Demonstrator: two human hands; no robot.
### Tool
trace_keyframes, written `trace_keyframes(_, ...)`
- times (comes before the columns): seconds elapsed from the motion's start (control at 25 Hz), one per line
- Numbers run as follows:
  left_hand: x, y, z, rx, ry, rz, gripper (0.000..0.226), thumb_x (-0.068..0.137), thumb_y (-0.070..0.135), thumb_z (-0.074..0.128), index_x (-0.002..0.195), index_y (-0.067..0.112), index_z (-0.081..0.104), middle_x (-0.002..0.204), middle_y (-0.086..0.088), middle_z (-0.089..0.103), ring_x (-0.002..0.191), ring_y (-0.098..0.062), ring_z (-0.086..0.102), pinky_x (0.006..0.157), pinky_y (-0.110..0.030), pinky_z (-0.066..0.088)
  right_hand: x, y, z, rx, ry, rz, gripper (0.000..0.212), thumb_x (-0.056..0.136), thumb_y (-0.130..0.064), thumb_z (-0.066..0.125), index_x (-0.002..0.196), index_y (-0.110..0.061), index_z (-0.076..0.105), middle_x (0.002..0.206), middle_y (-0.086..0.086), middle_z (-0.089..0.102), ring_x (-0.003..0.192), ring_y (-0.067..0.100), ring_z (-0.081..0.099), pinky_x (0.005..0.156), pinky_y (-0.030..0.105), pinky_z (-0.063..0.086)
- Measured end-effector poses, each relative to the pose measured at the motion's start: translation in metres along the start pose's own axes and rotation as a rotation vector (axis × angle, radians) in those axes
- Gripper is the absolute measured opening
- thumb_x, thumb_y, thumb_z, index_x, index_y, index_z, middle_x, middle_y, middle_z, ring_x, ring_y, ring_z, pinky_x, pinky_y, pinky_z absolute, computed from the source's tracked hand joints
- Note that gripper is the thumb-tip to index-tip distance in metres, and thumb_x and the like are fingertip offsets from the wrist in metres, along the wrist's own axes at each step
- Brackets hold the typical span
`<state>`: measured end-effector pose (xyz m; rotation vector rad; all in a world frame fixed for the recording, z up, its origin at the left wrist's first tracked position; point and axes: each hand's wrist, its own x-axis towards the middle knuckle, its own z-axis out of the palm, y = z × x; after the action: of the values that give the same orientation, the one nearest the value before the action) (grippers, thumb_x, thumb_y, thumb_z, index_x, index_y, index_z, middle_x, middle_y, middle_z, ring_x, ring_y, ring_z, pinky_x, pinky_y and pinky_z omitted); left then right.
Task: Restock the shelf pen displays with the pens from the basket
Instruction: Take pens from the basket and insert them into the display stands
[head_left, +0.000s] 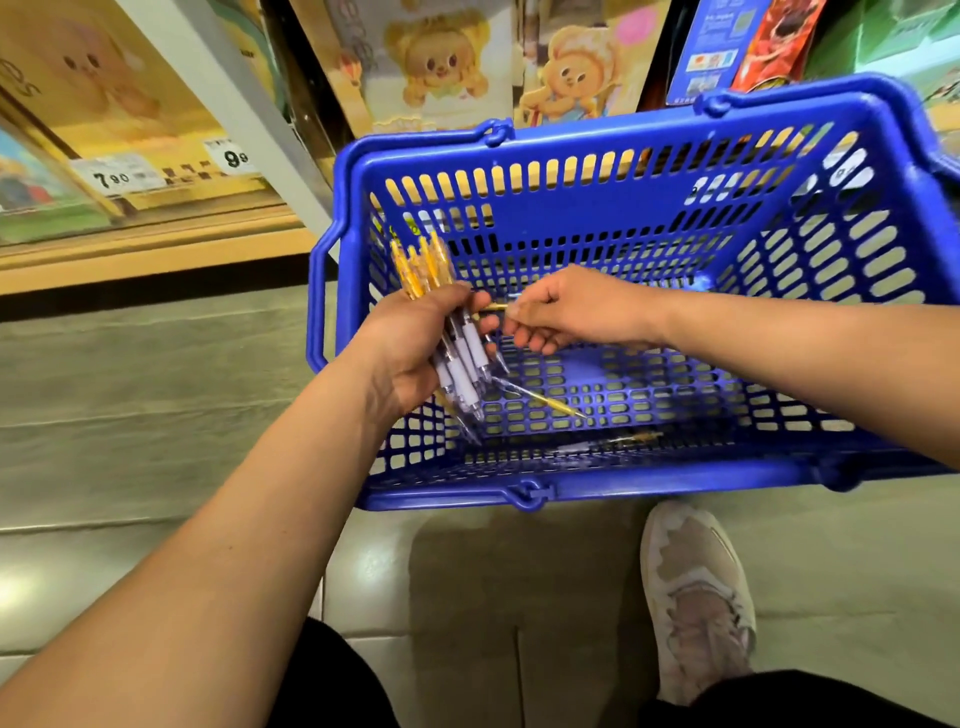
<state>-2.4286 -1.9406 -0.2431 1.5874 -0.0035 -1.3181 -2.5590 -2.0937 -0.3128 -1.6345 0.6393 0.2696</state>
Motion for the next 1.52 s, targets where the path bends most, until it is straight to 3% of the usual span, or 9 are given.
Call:
trace_keyframes(0.16,0.002,-0.003,-0.008,0.023,0.024,0.009,0.024,0.102,0.016,0.058,0.08,0.01,0.065,0.067,-0.004,0.066,0.059,-0.015,0.063,0.06,-0.029,0.06,0.002,0.038,-0.007,-0.566,-0.282,0.227,0.018,0.094,-0.025,0.071,0.111,-0.019,0.072,0.096,-0.004,0.074,0.093,0.015,0.069,0.081,0.024,0.056)
trace_keyframes(0.32,0.004,-0.005,-0.011,0.006,0.024,0.014,0.019,0.099,0.016,0.063,0.081,0.01,0.067,0.066,-0.002,0.067,0.057,-0.013,0.064,0.059,-0.029,0.06,-0.002,0.075,0.012,-1.109,-0.453,0.234,0.022,0.09,-0.024,0.071,0.111,-0.02,0.07,0.095,-0.007,0.07,0.081,0.016,0.061,0.067,0.022,0.041)
trace_keyframes(0.44,0.007,-0.005,-0.015,-0.006,0.006,0.006,0.014,0.098,0.017,0.065,0.085,0.011,0.067,0.069,-0.001,0.068,0.059,-0.013,0.066,0.059,-0.029,0.059,-0.003,0.099,0.018,-1.253,-0.507,0.235,0.021,0.089,-0.014,0.06,0.107,-0.018,0.069,0.105,0.004,0.068,0.087,0.025,0.062,0.07,0.029,0.049)
trace_keyframes(0.6,0.012,-0.005,-0.017,0.025,0.008,-0.006,0.015,0.098,0.018,0.065,0.084,0.012,0.068,0.07,-0.001,0.069,0.059,-0.014,0.067,0.06,-0.03,0.059,-0.002,0.1,0.019,-1.355,-0.52,0.17,0.008,0.091,-0.013,0.059,0.094,-0.015,0.066,0.088,0.005,0.061,0.067,0.019,0.055,0.057,0.029,0.047)
trace_keyframes(0.76,0.015,-0.004,-0.016,0.029,0.026,-0.011,0.016,0.098,0.019,0.064,0.084,0.012,0.068,0.069,-0.001,0.069,0.059,-0.013,0.067,0.058,-0.028,0.058,0.006,0.079,-0.003,-1.017,-0.452,0.176,0.011,0.094,-0.03,0.063,0.096,-0.02,0.068,0.084,-0.004,0.069,0.076,0.016,0.065,0.07,0.032,0.054)
trace_keyframes(0.88,0.016,-0.005,-0.013,0.016,0.03,-0.014,0.012,0.098,0.017,0.064,0.088,0.012,0.067,0.071,0.0,0.068,0.06,-0.011,0.066,0.059,-0.028,0.059,0.013,0.062,-0.021,-0.475,-0.364,0.237,0.009,0.097,-0.022,0.063,0.103,-0.016,0.064,0.094,0.003,0.075,0.082,0.012,0.073,0.076,0.028,0.06)
trace_keyframes(1.0,0.015,-0.006,-0.01,0.012,0.018,-0.019,0.011,0.098,0.016,0.064,0.089,0.012,0.067,0.074,0.0,0.069,0.062,-0.011,0.065,0.06,-0.027,0.059,0.02,0.048,-0.032,-0.212,-0.271,0.15,0.01,0.095,-0.017,0.065,0.104,-0.017,0.069,0.091,-0.001,0.076,0.083,0.01,0.072,0.084,0.032,0.06)
trace_keyframes(1.32,0.014,-0.006,-0.011,-0.03,-0.019,-0.043,0.02,0.1,0.014,0.062,0.117,0.006,0.065,0.099,-0.007,0.076,0.076,-0.015,0.07,0.072,-0.033,0.061,0.017,0.024,-0.056,0.229,-0.213,0.071,0.027,0.071,-0.03,0.089,0.094,-0.023,0.078,0.085,-0.003,0.074,0.075,0.006,0.069,0.073,0.017,0.058)
trace_keyframes(1.52,0.013,-0.005,-0.012,-0.104,-0.087,-0.093,0.012,0.097,0.012,0.064,0.105,0.006,0.07,0.094,-0.005,0.075,0.08,-0.017,0.071,0.072,-0.036,0.063,0.015,0.016,-0.055,0.348,-0.166,0.043,0.032,0.067,-0.031,0.089,0.097,-0.021,0.079,0.096,0.001,0.074,0.091,0.01,0.069,0.089,0.024,0.058)
